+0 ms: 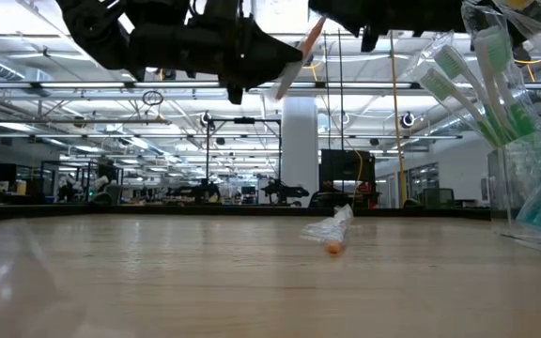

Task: Pick & Place toothbrushing station
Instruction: Put the orange toothbrush into the bottom section of the transparent organizer

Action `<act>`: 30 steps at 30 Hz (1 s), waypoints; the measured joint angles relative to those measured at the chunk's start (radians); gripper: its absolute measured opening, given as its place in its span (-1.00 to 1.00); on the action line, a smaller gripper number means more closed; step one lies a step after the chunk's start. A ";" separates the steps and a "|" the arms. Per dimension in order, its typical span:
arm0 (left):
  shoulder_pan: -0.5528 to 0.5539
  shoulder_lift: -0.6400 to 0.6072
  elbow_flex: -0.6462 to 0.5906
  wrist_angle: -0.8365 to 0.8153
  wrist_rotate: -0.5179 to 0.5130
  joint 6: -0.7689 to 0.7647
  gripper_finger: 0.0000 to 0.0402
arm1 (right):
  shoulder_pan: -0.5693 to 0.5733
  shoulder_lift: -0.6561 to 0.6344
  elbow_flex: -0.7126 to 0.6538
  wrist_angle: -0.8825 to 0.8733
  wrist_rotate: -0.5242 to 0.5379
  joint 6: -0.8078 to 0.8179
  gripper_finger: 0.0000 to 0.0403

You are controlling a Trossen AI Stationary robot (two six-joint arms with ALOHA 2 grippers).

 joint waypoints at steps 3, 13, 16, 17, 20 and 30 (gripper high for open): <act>-0.013 0.000 0.001 -0.011 -0.011 -0.006 -0.14 | 0.002 -0.068 0.000 -0.061 -0.027 -0.018 -0.98; -0.052 -0.001 0.000 -0.064 -0.010 0.038 0.35 | 0.045 -0.280 -0.001 -0.219 -0.423 0.145 -0.98; -0.047 0.000 0.000 -0.065 -0.016 0.038 0.39 | 0.096 -0.314 0.000 -0.219 -0.526 0.213 -0.98; -0.044 -0.001 0.000 -0.065 -0.015 0.038 0.40 | 0.118 -0.321 0.000 -0.225 -0.530 0.226 -0.98; -0.036 -0.001 0.000 -0.075 -0.021 0.028 0.40 | 0.191 -0.330 0.018 -0.287 -0.517 0.239 -0.98; -0.036 -0.001 0.000 -0.155 -0.095 0.023 0.41 | 0.480 -0.255 0.222 -0.844 -0.226 0.137 -0.98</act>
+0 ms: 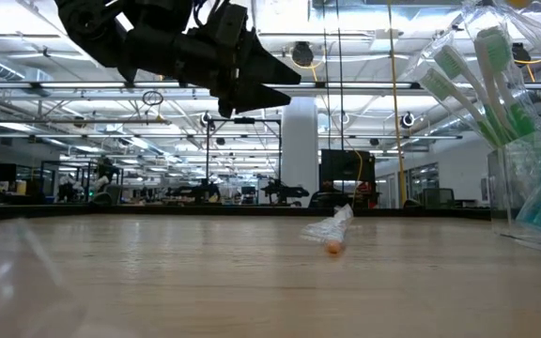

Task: Pick & Place toothbrushing station
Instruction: Put the orange toothbrush into the bottom section of the transparent organizer

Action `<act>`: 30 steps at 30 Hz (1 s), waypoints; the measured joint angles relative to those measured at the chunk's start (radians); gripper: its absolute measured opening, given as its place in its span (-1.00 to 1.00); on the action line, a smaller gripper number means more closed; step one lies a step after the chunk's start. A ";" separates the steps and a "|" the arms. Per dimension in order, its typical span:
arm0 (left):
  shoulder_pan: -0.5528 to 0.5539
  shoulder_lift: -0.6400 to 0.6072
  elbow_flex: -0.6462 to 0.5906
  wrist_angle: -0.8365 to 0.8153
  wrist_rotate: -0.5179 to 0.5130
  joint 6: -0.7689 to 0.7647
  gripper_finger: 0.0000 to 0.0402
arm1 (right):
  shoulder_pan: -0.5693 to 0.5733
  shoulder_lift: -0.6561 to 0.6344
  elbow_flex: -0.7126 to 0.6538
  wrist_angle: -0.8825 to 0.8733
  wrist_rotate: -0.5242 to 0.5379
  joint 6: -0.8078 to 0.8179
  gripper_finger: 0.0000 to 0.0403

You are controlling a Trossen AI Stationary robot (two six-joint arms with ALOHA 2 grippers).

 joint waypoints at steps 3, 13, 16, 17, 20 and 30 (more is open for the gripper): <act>0.000 0.000 0.000 -0.001 0.000 -0.018 0.41 | 0.059 0.015 0.000 -0.021 0.029 0.006 -0.98; 0.000 0.000 0.000 -0.001 -0.001 -0.030 0.41 | 0.133 0.033 -0.055 -0.129 0.183 0.149 -0.98; 0.000 0.000 0.000 -0.001 -0.001 -0.041 0.41 | 0.130 0.033 -0.106 -0.085 0.184 0.169 -0.98; 0.000 0.000 0.000 -0.001 -0.001 -0.045 0.41 | 0.129 0.033 -0.126 -0.074 0.183 0.169 -0.98; 0.000 0.000 0.000 -0.001 -0.001 -0.045 0.41 | 0.129 0.033 -0.184 -0.047 0.183 0.169 -0.98; 0.000 0.000 0.000 -0.001 -0.001 -0.046 0.41 | 0.128 0.033 -0.425 0.303 0.179 0.178 -0.94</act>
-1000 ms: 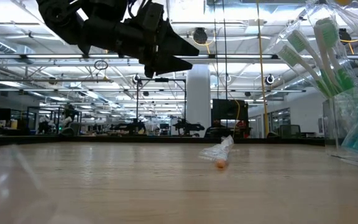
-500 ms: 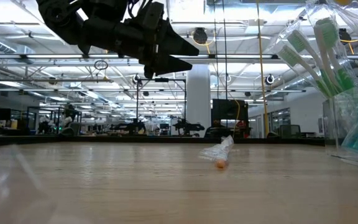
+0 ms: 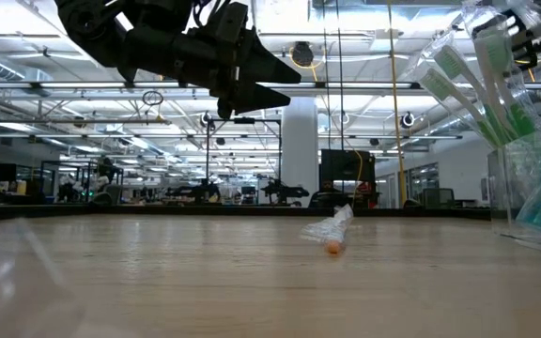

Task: Pick & Place toothbrushing station
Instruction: Put the orange toothbrush into the bottom section of the transparent organizer

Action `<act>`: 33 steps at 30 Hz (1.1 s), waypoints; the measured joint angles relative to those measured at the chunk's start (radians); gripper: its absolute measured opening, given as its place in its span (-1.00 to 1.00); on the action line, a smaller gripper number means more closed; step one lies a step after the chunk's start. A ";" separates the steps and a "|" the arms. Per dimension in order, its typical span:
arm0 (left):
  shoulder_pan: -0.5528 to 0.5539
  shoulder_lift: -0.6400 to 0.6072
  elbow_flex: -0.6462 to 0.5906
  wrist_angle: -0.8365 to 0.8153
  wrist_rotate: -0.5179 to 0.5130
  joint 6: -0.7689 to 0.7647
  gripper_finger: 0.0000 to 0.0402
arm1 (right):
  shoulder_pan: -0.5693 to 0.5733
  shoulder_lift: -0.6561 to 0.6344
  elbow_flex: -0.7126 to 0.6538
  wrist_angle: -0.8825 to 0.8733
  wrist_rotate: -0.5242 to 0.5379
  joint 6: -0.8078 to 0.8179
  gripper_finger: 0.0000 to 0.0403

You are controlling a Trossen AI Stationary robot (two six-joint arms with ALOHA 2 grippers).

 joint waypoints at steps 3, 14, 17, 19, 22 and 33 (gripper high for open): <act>0.000 0.000 0.000 0.000 0.000 0.001 0.41 | 0.000 0.000 -0.060 0.116 0.000 0.010 -0.94; 0.000 0.000 0.000 0.000 0.000 0.003 0.41 | 0.000 0.000 -0.107 0.322 0.000 0.000 -0.63; 0.000 0.000 0.000 0.000 0.000 0.003 0.41 | 0.000 0.000 -0.107 0.321 0.008 0.019 -0.42; 0.000 0.000 0.000 0.000 -0.001 0.003 0.41 | 0.000 0.000 -0.107 0.325 0.027 0.030 -0.28; 0.000 0.000 0.000 0.000 -0.015 0.003 0.41 | 0.000 0.000 -0.107 0.381 0.029 0.026 -0.11; -0.010 0.000 0.000 -0.022 -0.008 -0.056 0.41 | 0.000 -0.011 -0.107 0.793 -0.170 -0.258 0.07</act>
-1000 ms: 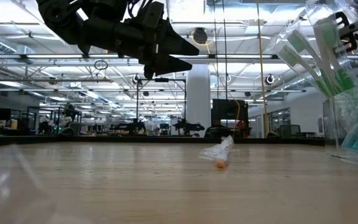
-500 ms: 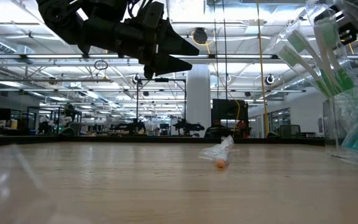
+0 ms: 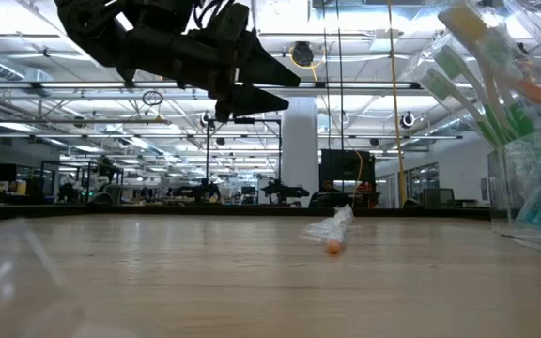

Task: Pick & Place toothbrushing station
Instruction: Put the orange toothbrush into the bottom section of the transparent organizer

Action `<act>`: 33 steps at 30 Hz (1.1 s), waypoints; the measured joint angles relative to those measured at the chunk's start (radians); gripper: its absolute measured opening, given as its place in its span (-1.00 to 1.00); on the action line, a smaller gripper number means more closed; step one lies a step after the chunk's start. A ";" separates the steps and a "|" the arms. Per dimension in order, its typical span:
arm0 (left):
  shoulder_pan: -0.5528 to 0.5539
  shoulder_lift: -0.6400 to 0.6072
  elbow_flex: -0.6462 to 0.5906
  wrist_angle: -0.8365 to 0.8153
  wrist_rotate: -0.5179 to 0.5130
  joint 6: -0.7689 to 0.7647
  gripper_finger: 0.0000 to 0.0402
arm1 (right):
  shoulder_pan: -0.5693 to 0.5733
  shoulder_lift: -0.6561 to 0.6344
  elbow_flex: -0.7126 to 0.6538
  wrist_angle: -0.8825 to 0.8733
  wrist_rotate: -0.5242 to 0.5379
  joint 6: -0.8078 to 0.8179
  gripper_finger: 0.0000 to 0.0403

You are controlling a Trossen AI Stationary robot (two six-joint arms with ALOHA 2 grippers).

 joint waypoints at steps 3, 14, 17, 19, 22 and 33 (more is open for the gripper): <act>-0.024 0.000 0.004 -0.060 0.028 -0.095 0.41 | 0.000 -0.026 0.000 -0.016 0.049 -0.078 0.05; -0.205 0.132 0.428 -0.775 -0.090 -0.222 0.41 | -0.002 -0.092 0.000 -0.062 0.247 -0.282 0.03; -0.215 0.239 0.533 -0.833 -0.096 -0.282 0.41 | -0.008 -0.108 -0.001 -0.039 0.286 -0.361 0.02; -0.220 0.319 0.594 -0.843 -0.095 -0.332 0.41 | -0.014 -0.119 -0.001 -0.029 0.312 -0.394 0.01; -0.223 0.414 0.673 -0.896 -0.103 -0.401 0.41 | -0.025 -0.130 -0.001 -0.020 0.329 -0.412 -0.01; -0.220 0.564 0.719 -0.952 -0.202 -0.599 0.41 | -0.025 -0.132 -0.001 -0.034 0.323 -0.414 -0.03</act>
